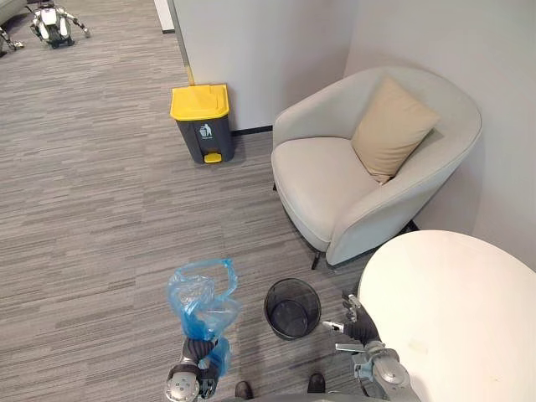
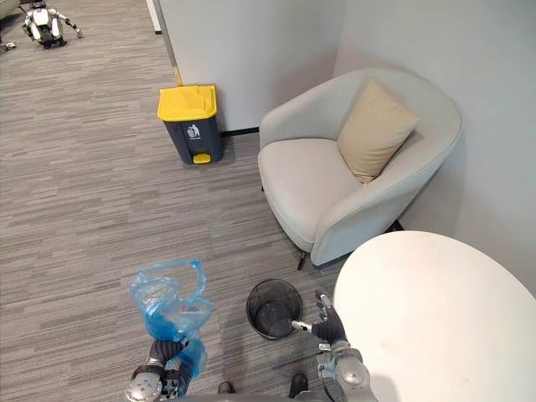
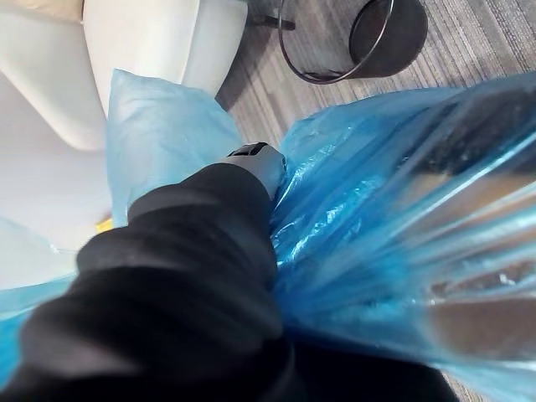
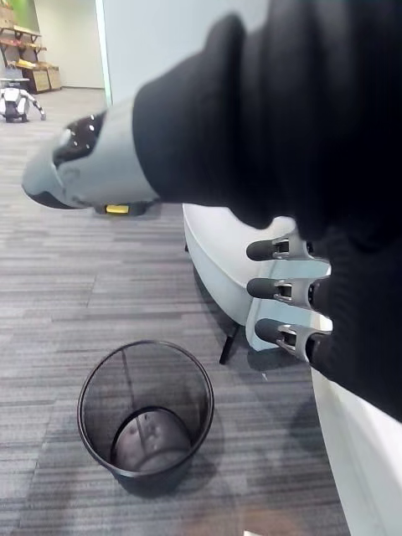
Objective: Gather rubbish on tea table into small bin, then transfer packed bag to large trash can.
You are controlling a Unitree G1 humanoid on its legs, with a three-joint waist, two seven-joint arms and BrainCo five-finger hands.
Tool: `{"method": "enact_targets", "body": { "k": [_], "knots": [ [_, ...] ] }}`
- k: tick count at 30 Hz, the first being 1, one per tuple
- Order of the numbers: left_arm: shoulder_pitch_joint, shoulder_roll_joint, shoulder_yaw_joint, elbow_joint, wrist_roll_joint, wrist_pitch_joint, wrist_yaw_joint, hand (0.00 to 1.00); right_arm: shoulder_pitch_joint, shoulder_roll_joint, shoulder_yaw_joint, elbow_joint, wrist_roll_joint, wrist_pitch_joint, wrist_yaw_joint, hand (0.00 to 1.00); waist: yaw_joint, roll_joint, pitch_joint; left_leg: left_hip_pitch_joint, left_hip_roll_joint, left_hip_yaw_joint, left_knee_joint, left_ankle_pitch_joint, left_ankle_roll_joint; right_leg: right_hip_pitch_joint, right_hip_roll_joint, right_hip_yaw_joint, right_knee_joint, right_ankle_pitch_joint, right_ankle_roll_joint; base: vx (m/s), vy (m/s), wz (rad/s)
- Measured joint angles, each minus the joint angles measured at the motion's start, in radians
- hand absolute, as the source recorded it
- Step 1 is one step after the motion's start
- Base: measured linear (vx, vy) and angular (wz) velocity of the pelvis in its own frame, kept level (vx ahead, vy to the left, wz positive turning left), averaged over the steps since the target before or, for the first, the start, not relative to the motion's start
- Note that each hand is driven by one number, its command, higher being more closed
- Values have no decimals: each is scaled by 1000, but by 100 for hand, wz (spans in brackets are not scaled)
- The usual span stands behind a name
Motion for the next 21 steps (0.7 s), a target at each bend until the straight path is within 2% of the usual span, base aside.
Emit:
{"method": "enact_targets", "body": {
  "k": [7, 10, 12, 14, 15, 16, 17, 18, 19, 21],
  "knots": [
    [10, 0, -3, 20, -10, -1, -20, 100, -9, -10, 1, 35, -7, 16, -2, 0, 9, 10, 22, 1, 4, 49, 2, -8, 0, -37, -1, 52, 40, -7, 2, -5, 11, -21],
    [-22, 4, -7, 14, -23, -1, -21, 100, -59, -23, 6, 37, -40, 27, -6, 0, 5, 7, 67, -50, 6, 72, 70, -29, 15, -144, -22, 83, 203, -67, 4, -71, 17, -22],
    [-50, 32, -32, -1, -32, 0, -23, 100, -76, -23, 12, 37, -41, 29, -14, 0, 5, -11, 87, -108, 0, 57, 156, -55, 27, -222, -56, 89, 352, -125, 12, -70, -15, 21],
    [-52, 43, -32, -23, -42, 0, -23, 100, -75, -23, 17, 36, -40, 29, -21, 0, 3, -12, 89, -131, 1, 34, 183, -61, 32, -230, -60, 100, 371, -126, 16, -52, 19, 40],
    [-60, 52, -20, -46, -45, -1, -21, 100, -76, -22, 27, 33, -40, 29, -22, 0, 1, -12, 94, -157, 12, 19, 201, -65, 40, -241, -70, 125, 454, -183, 38, -66, 6, 84],
    [-63, 69, -19, -56, -52, -3, -19, 100, -67, -21, 42, 34, -39, 29, -20, 0, 2, -11, 97, -167, 8, -19, 226, -66, 40, -256, -79, 142, 619, -260, 50, -28, -28, 91],
    [-60, 75, -19, -59, -54, -3, -19, 100, -64, -21, 51, 34, -39, 29, -20, 0, 1, -12, 96, -176, 6, -40, 239, -66, 40, -246, -83, 144, 666, -282, 66, -42, -185, 100],
    [-52, 82, -10, -73, -64, -2, -18, 100, -68, -21, 59, 32, -39, 27, -20, 0, 17, -42, 87, -219, 3, -72, 287, -63, 36, -212, -85, 171, 686, -342, 92, -22, -169, 71],
    [-50, 86, 7, -83, -70, -2, -17, 100, -71, -21, 59, 30, -39, 27, -21, 0, 25, -46, 90, -239, 1, -83, 304, -62, 33, -207, -82, 176, 668, -365, 92, -78, -183, 65],
    [-49, 71, 21, -92, -80, -1, -14, 100, -96, -32, 58, 28, -39, 27, -22, 0, 36, -48, 93, -276, 5, -103, 316, -40, 3, -187, -59, 171, 574, -384, 42, -119, -146, 29]
  ]
}}
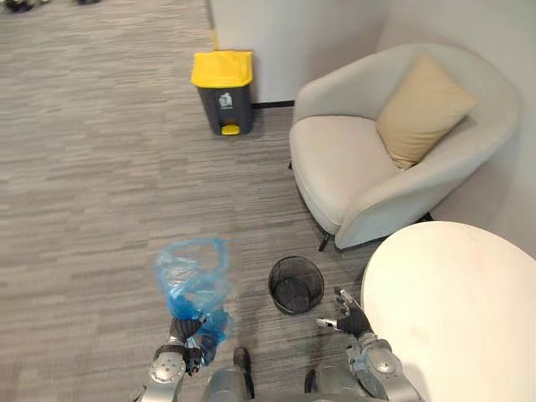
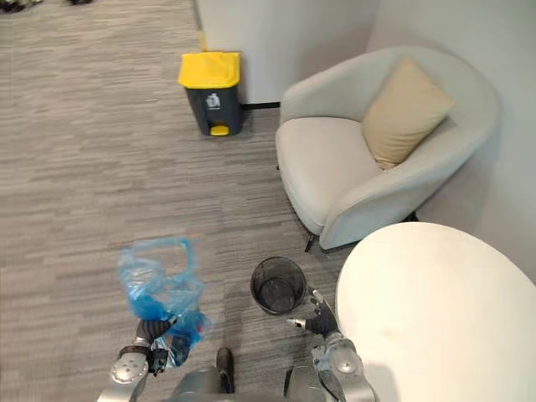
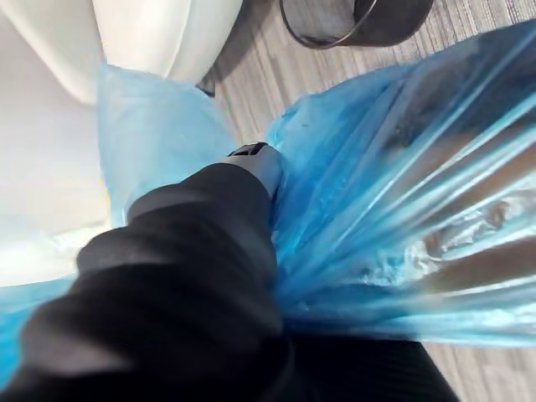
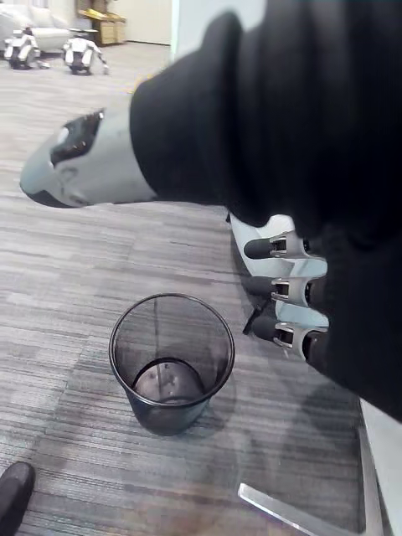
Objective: Gather rubbish on tea table into small bin, then transfer packed bag to large trash can.
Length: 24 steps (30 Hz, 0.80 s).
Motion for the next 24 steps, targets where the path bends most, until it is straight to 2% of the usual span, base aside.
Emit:
{"method": "enact_targets", "body": {
  "k": [1, 2, 4, 5, 6, 8, 9, 10, 11, 13, 14, 15, 16, 17, 18, 20, 24],
  "knots": [
    [2, -28, -5, 0, -1, 1, -2, 100, -21, -15, 0, -1, 1, 0, -1, 0, 19, 44, 13, -11, 32, -21, -19, 23, -21, 22, 46, -18, -79, 49, -38, -222, -168, 18],
    [16, -43, -5, 0, -3, -1, -2, 100, -30, -29, 0, -1, 2, 0, -3, 0, 23, 69, 15, -12, 54, -40, -54, 59, -32, 40, 78, -42, -136, 84, -53, -218, -117, 21],
    [28, -46, -10, -1, -8, -1, 0, 100, -36, -29, -1, -6, 1, -1, -9, 0, 19, 89, 22, -14, 81, -68, -120, 121, -57, 47, 105, -92, -173, 114, -79, -219, -158, 53],
    [28, -47, -15, -1, -9, -1, 0, 100, -36, -30, -7, -7, 1, -1, -14, 0, 19, 98, 24, -18, 97, -66, -166, 139, -85, 41, 118, -126, -190, 132, -103, -220, -165, 64],
    [27, -46, -18, -1, -9, 0, 0, 100, -35, -28, -12, -7, 1, 0, -20, 0, 18, 100, 26, -24, 102, -46, -176, 134, -95, 41, 117, -148, -200, 140, -114, -247, -98, 87],
    [9, -48, -40, 0, -9, 1, -1, 100, -29, -18, -44, -9, 2, 0, -29, 0, 15, 85, 38, -77, 110, 41, -30, 97, -57, 28, 72, -205, -203, 153, -129, -211, -20, 87],
    [9, -50, -52, 0, -9, 1, -4, 100, -25, -22, -58, -10, 2, 0, -31, 0, 12, 82, 39, -77, 104, 78, 50, 76, -30, 28, 46, -226, -204, 157, -126, -141, 34, 82],
    [9, -56, -60, 0, -9, 1, -5, 100, -13, -31, -71, -18, 3, 0, -37, 0, 9, 83, 37, -62, 105, 127, 139, 15, -11, 31, 22, -257, -215, 168, -117, -115, 69, 103],
    [7, -57, -60, -1, -9, -2, -5, 100, -6, -38, -76, -22, 4, 0, -39, 0, 8, 96, 33, -30, 115, 166, 163, -43, -6, 38, 11, -287, -238, 184, -105, -103, 88, 93],
    [6, -54, -60, 0, -8, -1, -5, 100, 10, -36, -79, -22, 3, 1, -38, 0, 6, 107, 29, 25, 131, 218, 146, -118, -7, 45, -1, -335, -256, 202, -90, -85, 147, 85],
    [1, -53, -60, 2, -8, -1, -6, 100, 14, -28, -89, -22, 3, 1, -34, 0, -5, 110, 30, 58, 129, 244, 89, -143, -5, 63, -6, -370, -268, 211, -74, -70, 172, 83],
    [2, -49, -60, 6, -7, -1, -7, 100, 16, -22, -96, -19, 3, 1, -33, 0, -9, 102, 32, 72, 113, 245, 53, -140, -1, 74, -10, -379, -278, 216, -66, -63, 179, 65],
    [12, -40, -58, 10, -7, 2, -7, 100, 30, 8, -98, -21, 2, 2, -30, 0, -7, 79, 21, 99, 80, 238, -10, -109, 2, 97, -21, -384, -317, 238, -46, -41, 139, 37],
    [23, -35, -60, 10, -7, 2, -7, 100, 37, 19, -97, -23, 2, 1, -26, 0, -8, 80, 18, 114, 63, 237, -39, -94, 6, 107, -26, -385, -336, 247, -40, -20, 196, 28],
    [38, -32, -60, 10, -4, 3, -7, 100, 51, 29, -97, -23, 0, 0, -24, 0, -13, 59, 1, 146, 31, 236, -93, -73, 18, 132, -39, -388, -368, 266, -19, 5, 162, 15],
    [40, -32, -59, 10, 3, 2, -7, 100, 59, 26, -99, -23, -1, 1, -24, 0, -13, 58, -8, 160, 9, 238, -122, -66, 28, 140, -47, -386, -386, 280, -4, -25, 164, 5],
    [41, -30, -59, 11, 7, 3, -7, 100, 61, 26, -98, -15, -5, 7, -22, 0, -14, 66, -15, 173, -13, 255, -150, -59, 39, 145, -53, -364, -420, 314, 0, -23, 91, -12]
  ]
}}
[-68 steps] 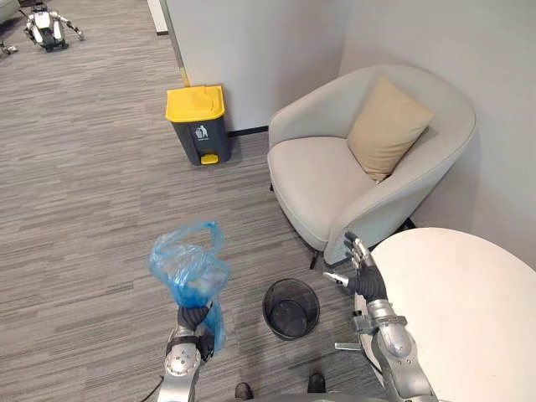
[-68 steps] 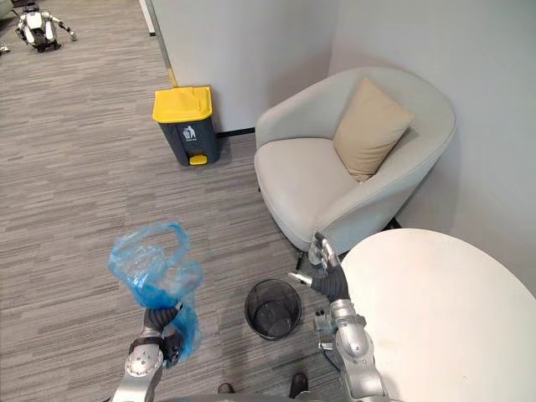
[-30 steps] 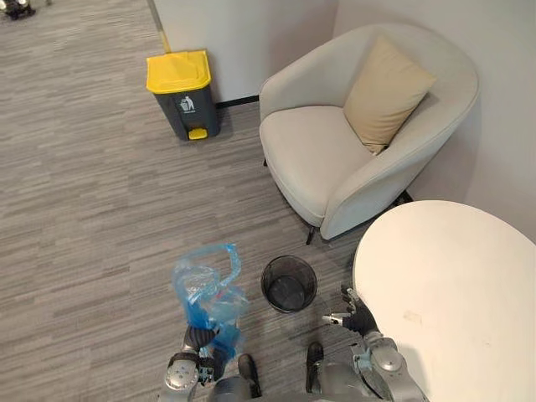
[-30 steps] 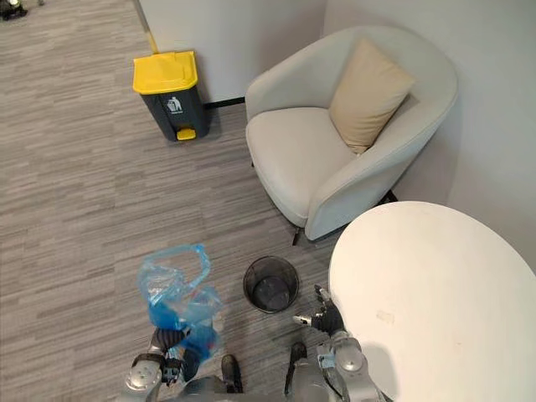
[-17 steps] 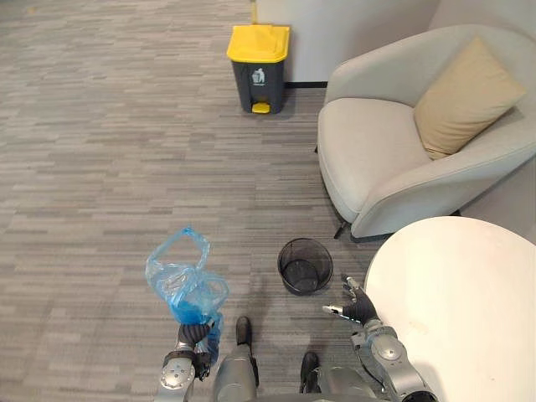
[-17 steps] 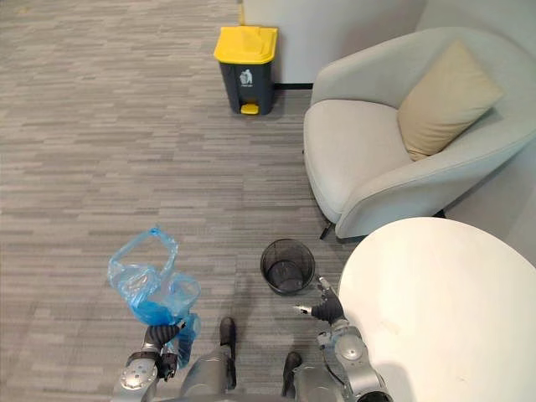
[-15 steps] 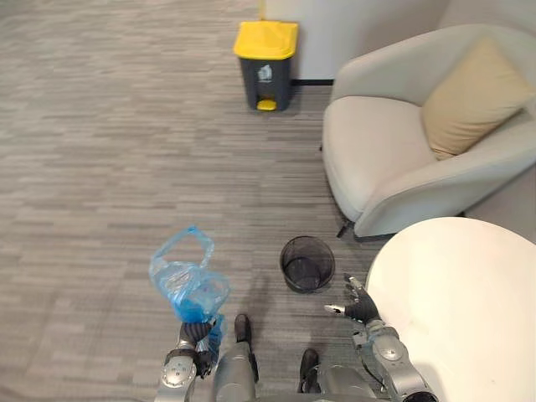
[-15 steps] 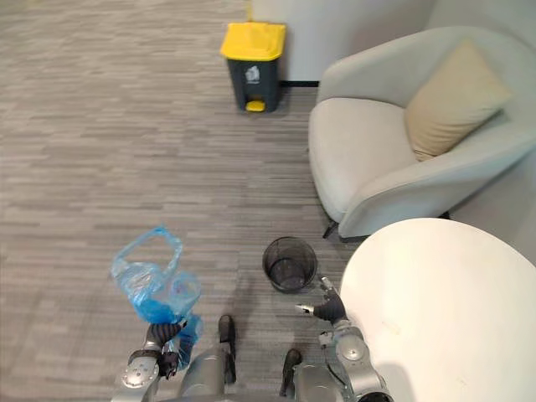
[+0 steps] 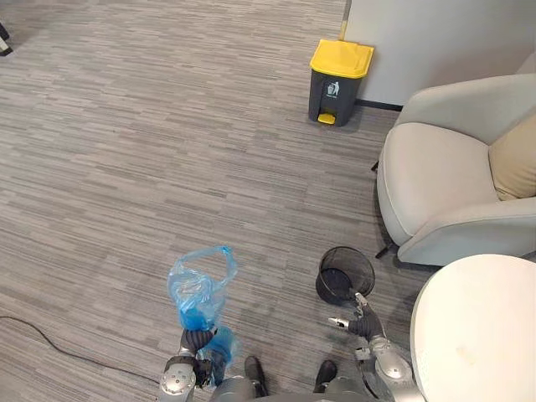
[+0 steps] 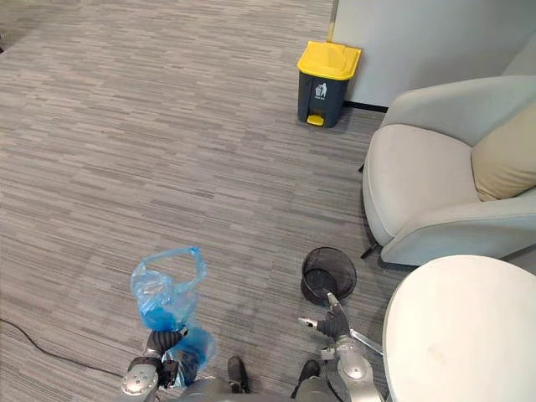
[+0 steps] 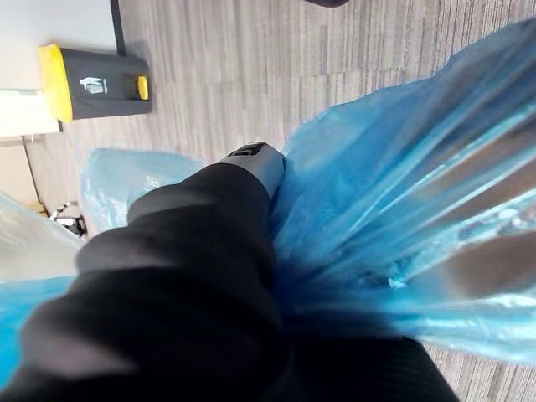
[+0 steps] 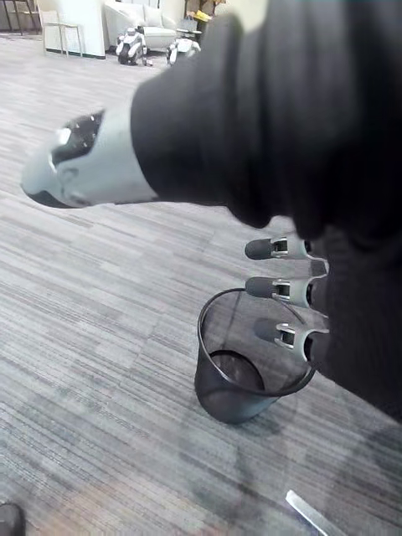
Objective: Gather rubbish on tea table into small bin, then transfer packed bag to large trash can.
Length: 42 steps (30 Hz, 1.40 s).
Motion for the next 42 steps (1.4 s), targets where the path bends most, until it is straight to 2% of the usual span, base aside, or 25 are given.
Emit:
{"method": "enact_targets", "body": {
  "k": [6, 9, 13, 15, 16, 17, 18, 21, 22, 23, 24, 25, 26, 28, 30, 31, 32, 33, 34, 35, 37, 38, 40, 41, 42],
  "knots": [
    [-3, 0, 1, 0, 7, 0, 0, 100, -25, 0, 2, 15, 0, 10, 0, 0, 0, -4, -4, -7, -4, 8, -6, -4, 7, -16, -5, 16, -6, 4, 3, 4, 11, -8],
    [-1, 0, 1, 0, 7, 0, 0, 100, -50, -8, 1, 15, 0, 12, 0, 0, 1, -7, -5, -23, -4, 18, 16, -34, 14, -48, -18, 29, 38, -25, 14, 32, 10, -9],
    [6, -2, 1, -6, 6, -1, 0, 100, -42, -17, 1, 16, 0, 14, 1, 0, 0, -22, -4, -40, -26, 4, 114, -135, 22, -103, -99, 48, 267, -142, 41, 117, 81, 14],
    [12, -4, -2, -11, 6, 0, 0, 100, -29, -21, 2, 16, 0, 15, 1, 0, -12, -22, -4, -24, -39, -30, 120, -162, 43, -143, -133, 97, 411, -145, 30, 181, 109, 46],
    [9, 0, -1, -17, 6, -1, 0, 100, -24, -17, 3, 16, 0, 15, 1, 0, -26, -24, 1, 0, -47, -64, 121, -160, 54, -194, -150, 145, 556, -128, 2, 268, 117, 54],
    [7, 4, -1, -16, 5, 0, 0, 100, -23, -14, 3, 18, 0, 15, 1, 0, -28, -21, 8, 9, -45, -77, 130, -162, 58, -221, -145, 170, 596, -159, 5, 339, 72, 64],
    [3, 17, 1, -18, 5, 0, 0, 100, -22, -13, 6, 19, 0, 15, 4, 0, -33, -16, 14, 28, -27, -96, 137, -177, 68, -264, -93, 194, 607, -229, -3, 272, 4, 48],
    [-13, 29, 2, -17, 3, 0, 0, 100, -22, -28, 6, 21, 1, 14, 2, 0, -39, -12, 33, 96, -7, -145, 103, -181, 66, -332, 14, 167, 491, -238, -13, 292, -67, 50],
    [-16, 28, 2, -17, 3, 0, 0, 100, -22, -32, 6, 23, 1, 14, 3, 0, -43, -13, 39, 113, -6, -153, 95, -182, 64, -339, 28, 155, 448, -224, -22, 332, -103, 64],
    [-17, 28, 3, -18, 2, 0, 0, 100, -20, -38, 6, 24, 1, 14, 2, 0, -56, -13, 42, 142, -6, -173, 85, -197, 39, -347, 48, 131, 345, -169, -30, 460, -154, 67],
    [-17, 33, 3, -17, 2, 0, 0, 100, -11, -38, 5, 23, 1, 14, 1, 0, -63, -23, 40, 174, -16, -191, 74, -220, 3, -345, 53, 121, 245, -82, -51, 486, -169, 70],
    [-17, 34, 2, -15, 2, 1, 0, 100, 0, -37, 5, 23, 1, 14, 1, 0, -70, -25, 41, 188, -19, -200, 72, -232, -15, -340, 51, 126, 246, -8, -80, 524, -197, 66],
    [-24, 23, 2, -6, 2, 2, 0, 100, 5, -47, 1, 23, 1, 15, 1, 0, -78, -8, 40, 207, 6, -222, 72, -238, -27, -327, 58, 103, 280, -3, -128, 270, -111, 46],
    [-32, 23, 1, -4, 3, 0, -2, 100, 7, -47, -9, 4, 4, 15, 3, 0, -82, 28, 44, 179, 38, -220, 142, -245, -61, -325, 66, 74, 318, -67, -151, 410, -204, 33],
    [-35, 21, 3, -3, 2, 0, -2, 100, 8, -46, -17, 4, 4, 17, 6, 0, -81, 38, 45, 123, 71, -208, 321, -228, -122, -288, 82, 69, 327, -113, -159, 469, -245, 7],
    [-31, 18, 3, -4, 2, 0, -3, 100, 14, -47, -18, -7, 5, 17, 8, 0, -80, 39, 47, 84, 114, -185, 497, -184, -190, -224, 107, 74, 296, -124, -168, 400, -188, -32],
    [-22, 10, 4, -4, 1, -1, -12, 100, 17, -44, -18, -32, 7, 15, 7, 0, -78, 42, 50, 31, 165, -163, 679, -185, -201, -152, 143, 98, 246, -131, -177, 377, -163, -51],
    [-20, 6, 5, -4, -1, -1, -17, 100, 15, -44, -19, -45, 8, 15, 7, 0, -75, 42, 50, 9, 188, -144, 751, -191, -190, -121, 159, 117, 222, -132, -179, 321, -118, -81],
    [-16, -5, 12, -4, -3, -1, -20, 100, 13, -47, -22, -71, 10, 12, 6, 0, -59, 38, 51, -31, 217, -110, 820, -209, -159, -73, 180, 157, 186, -135, -184, 301, -82, -102],
    [-9, -10, 13, -4, -4, -1, -20, 100, 12, -46, -22, -84, 11, 10, 3, 0, -50, 32, 52, -72, 225, -79, 820, -228, -126, -38, 194, 206, 149, -141, -194, 291, -64, -104],
    [-6, -16, 21, -4, -5, -1, -20, 100, 3, -47, -23, -81, 10, 12, 0, 0, -38, 28, 53, -146, 225, -80, 764, -251, -86, -1, 204, 271, 114, -139, -194, 277, 5, -115],
    [-5, -20, 22, -5, -6, -1, -20, 100, 2, -47, -23, -74, 10, 14, 0, 0, -22, 22, 57, -186, 218, -88, 697, -252, -84, 21, 205, 323, 104, -142, -190, 350, 88, -141],
    [-9, -24, 23, -5, -6, -2, -20, 100, -4, -47, -30, -50, 10, 15, -2, 0, -20, 16, 61, -235, 187, -133, 549, -243, -95, 64, 191, 379, 81, -148, -170, 345, 161, -103],
    [-11, -27, 23, -7, -7, -2, -20, 100, -4, -49, -34, -39, 9, 15, -3, 0, -21, 7, 62, -244, 163, -156, 417, -223, -117, 74, 182, 411, 75, -155, -144, 311, 201, -74],
    [-13, -29, 23, -7, -7, -2, -20, 100, -4, -52, -35, -33, 7, 15, -5, 0, -20, 13, 57, -243, 156, -166, 345, -195, -118, 79, 180, 424, 75, -162, -132, 387, 288, -93]
  ]
}}
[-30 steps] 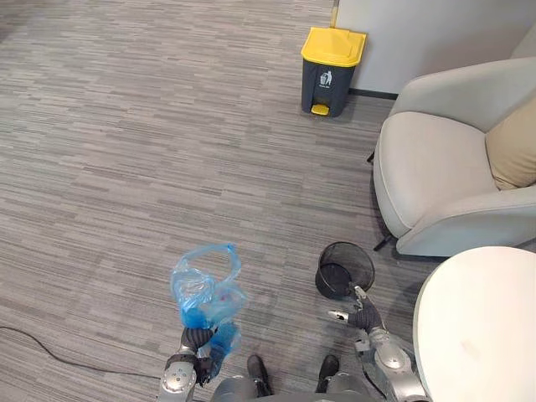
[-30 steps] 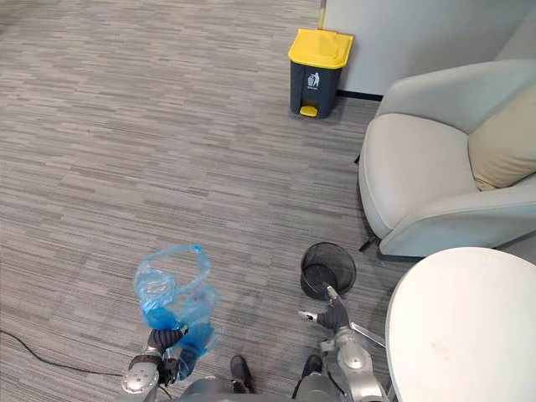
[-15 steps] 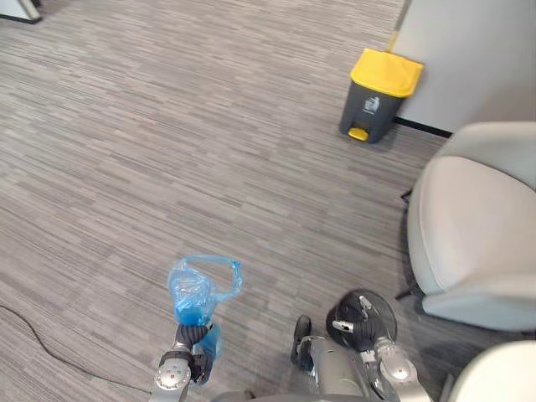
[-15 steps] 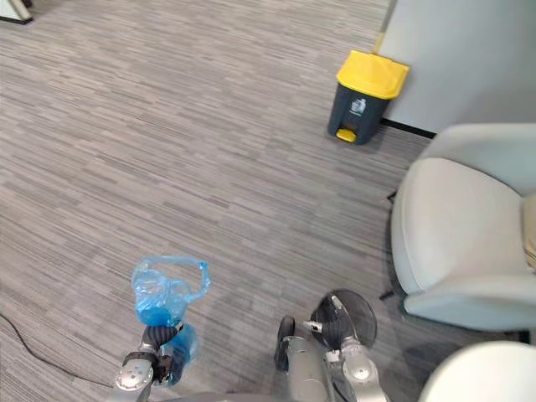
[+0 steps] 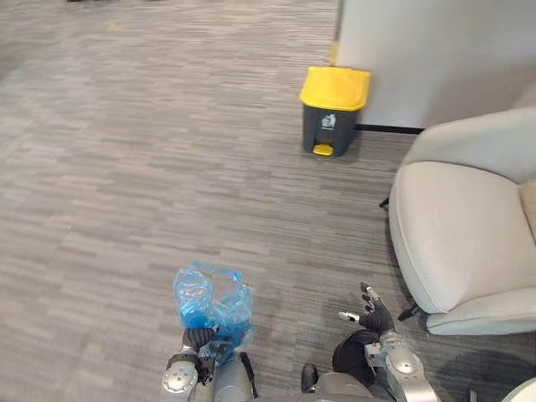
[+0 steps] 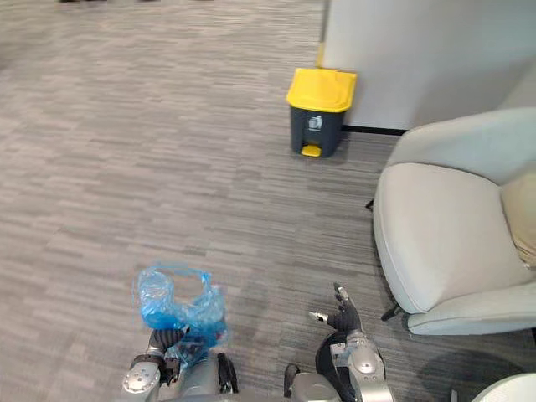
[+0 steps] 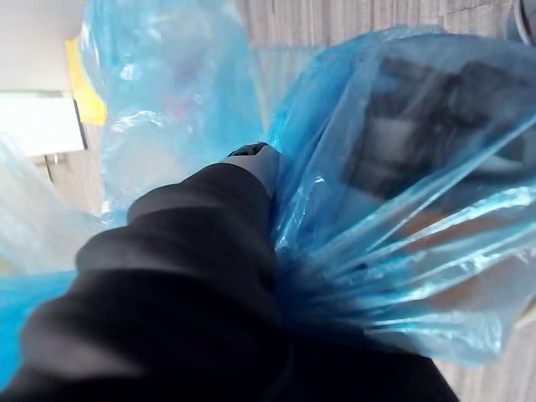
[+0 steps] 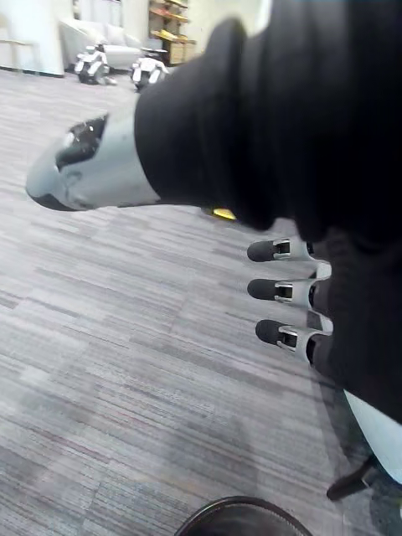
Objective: Gather rubbish on tea table into small bin, then transfer packed bag to large trash can.
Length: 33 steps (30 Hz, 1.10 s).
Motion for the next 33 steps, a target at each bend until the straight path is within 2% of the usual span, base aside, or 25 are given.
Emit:
{"method": "enact_targets", "body": {
  "k": [1, 2, 3, 5, 6, 7, 9, 10, 12, 14, 15, 16, 17, 18, 19, 20, 21, 22, 23, 24, 26, 27, 29, 30, 33],
  "knots": [
    [1, -7, -1, -2, 0, 0, 0, 100, 4, -13, 0, 11, -2, 0, 0, 0, -1, 23, -13, 2, -2, -7, -92, 60, 12, 10, 5, 29, 0, -21, 31, 195, 168, -74],
    [5, -15, -1, -2, 0, 0, 0, 100, 9, -23, 0, 14, -2, 1, -1, 0, -2, 39, -22, 11, -3, -11, -122, 89, 28, 15, 9, 41, 5, -35, 47, 499, 418, -102],
    [5, -24, -1, 1, 0, 2, 0, 100, 15, -29, -1, 24, -3, 7, 0, 0, 0, 44, -38, 38, -25, -19, -113, 225, 66, 25, -15, 64, 49, -89, 105, 434, 354, -67],
    [-4, -20, -4, 0, 0, 2, 0, 100, 26, -17, -2, 19, -3, 10, -1, 0, -7, 7, -46, 51, -66, -1, -114, 192, 79, 16, -63, 46, 80, -110, 135, 435, 337, -34],
    [-19, -19, -9, 5, 1, 5, -1, 100, 30, -9, -4, 22, -6, 14, -1, 0, -6, -25, -56, 67, -114, 28, -129, 143, 93, -34, -121, 35, 197, -140, 165, 358, 262, -21],
    [-18, -17, -13, 4, 1, 5, -1, 100, 31, -6, -4, 25, -10, 18, -1, 0, -7, -33, -54, 99, -139, 43, -158, 133, 103, -86, -148, 37, 319, -143, 172, 432, 311, -24],
    [-14, -3, -26, 2, 1, 9, 0, 100, 25, 3, -2, 38, -43, 19, 0, 0, -10, -31, -47, 198, -170, 75, -207, 113, 124, -201, -192, 33, 620, -108, 237, 374, 224, -23],
    [-14, 3, -27, 2, 0, 11, 1, 100, 22, 8, -1, 48, -43, 20, 0, 0, -9, -27, -44, 223, -170, 79, -208, 105, 125, -222, -199, 23, 679, -110, 232, 379, 163, -18],
    [-13, 27, -47, -6, -3, 12, 4, 100, 17, 14, 10, 57, -43, 21, 0, 0, -11, -16, -39, 286, -170, 83, -232, 81, 127, -290, -218, -61, 768, -134, 182, 345, 83, -5],
    [-29, 47, -48, -10, -8, 11, 5, 100, -13, 10, 11, 67, -44, 21, 0, 0, -23, -1, -24, 338, -150, 76, -265, 81, 125, -379, -201, -173, 708, -163, 131, 382, -16, 9],
    [-31, 48, -47, -9, -8, 12, 6, 100, -24, 6, 11, 71, -44, 21, 0, 0, -29, 13, -16, 349, -140, 74, -271, 81, 125, -399, -190, -193, 668, -165, 127, 382, -86, 13],
    [-37, 47, -47, -8, -8, 13, 6, 100, -39, -4, 11, 79, -44, 21, -1, 0, -40, 16, -10, 372, -119, 64, -276, 81, 125, -426, -164, -219, 556, -157, 122, 393, -123, 21],
    [-42, 54, -48, -8, -9, 12, 6, 100, -37, -10, 10, 78, -44, 21, -5, 0, -43, 19, -8, 395, -114, 53, -279, 77, 106, -427, -139, -227, 401, -93, 109, 399, -135, 29],
    [-40, 58, -48, -8, -8, 11, 6, 100, -28, -11, 10, 78, -44, 21, -9, 0, -43, 8, -9, 411, -120, 50, -276, 67, 89, -423, -136, -220, 323, -28, 92, 445, -163, 46],
    [-38, 67, -52, -7, -8, 8, 5, 100, 3, -13, 11, 81, -44, 21, -16, 0, -45, -24, -13, 440, -138, 37, -258, 23, 27, -425, -151, -192, 287, 124, 25, 566, -227, 40],
    [-46, 41, -48, 10, -8, 15, 7, 100, -11, -29, 10, 113, -43, 33, -17, 0, -49, 2, -12, 443, -108, 28, -202, 3, 9, -428, -147, -212, 362, 62, 22, 642, -323, 36],
    [-42, 40, -53, 8, -8, 15, 5, 100, -12, -30, 9, 109, -44, 36, -16, 0, -50, 2, -15, 376, -80, 25, -64, 11, -9, -415, -144, -221, 355, 17, 25, 516, -307, 15],
    [-43, 37, -54, 8, -8, 15, 3, 100, -12, -30, 9, 106, -44, 36, -16, 0, -50, 6, -13, 337, -58, 26, 23, 21, -25, -401, -134, -229, 341, 8, 18, 396, -299, 13],
    [-38, 29, -52, 8, -8, 16, 0, 100, -10, -31, 9, 105, -43, 39, -17, 0, -51, 20, -5, 266, 1, 26, 197, 52, -46, -343, -100, -241, 299, -2, 6, 397, -255, -4],
    [-30, 22, -52, 8, -8, 16, 0, 100, -1, -28, 9, 105, -43, 40, -18, 0, -41, 21, -2, 234, 48, 31, 345, 43, -43, -275, -70, -243, 260, -15, -9, 407, -230, -14],
    [-19, 20, -52, 8, -8, 16, -1, 100, 4, -26, 9, 106, -43, 40, -18, 0, -33, 11, 4, 214, 67, 40, 449, 33, -25, -205, -54, -239, 223, -32, -27, 366, -132, -25],
    [-18, 19, -52, 8, -8, 16, -1, 100, 2, -22, 6, 105, -42, 39, -18, 0, -30, -4, 6, 151, 74, 67, 504, 14, 7, -123, -41, -229, 159, -40, -29, 389, -103, -21],
    [-18, 19, -52, 7, -8, 16, -1, 100, 0, -24, 1, 105, -42, 39, -18, 0, -23, -10, 4, 104, 71, 90, 482, 10, 13, -93, -36, -214, 122, -39, -28, 369, -51, -27],
    [-27, 13, -50, 6, -8, 16, -1, 100, -1, -23, -15, 107, -42, 39, -18, 0, -4, -10, 5, 54, 57, 94, 392, 1, 28, -54, -32, -198, 88, -26, -15, 367, 9, -36],
    [-30, 5, -51, 5, -8, 13, -2, 100, -13, -13, -37, 108, -42, 40, -20, 0, -3, -19, 11, 26, -6, 77, 117, 13, 22, 18, -49, -181, 30, -24, -10, 420, 95, -30]
  ]
}}
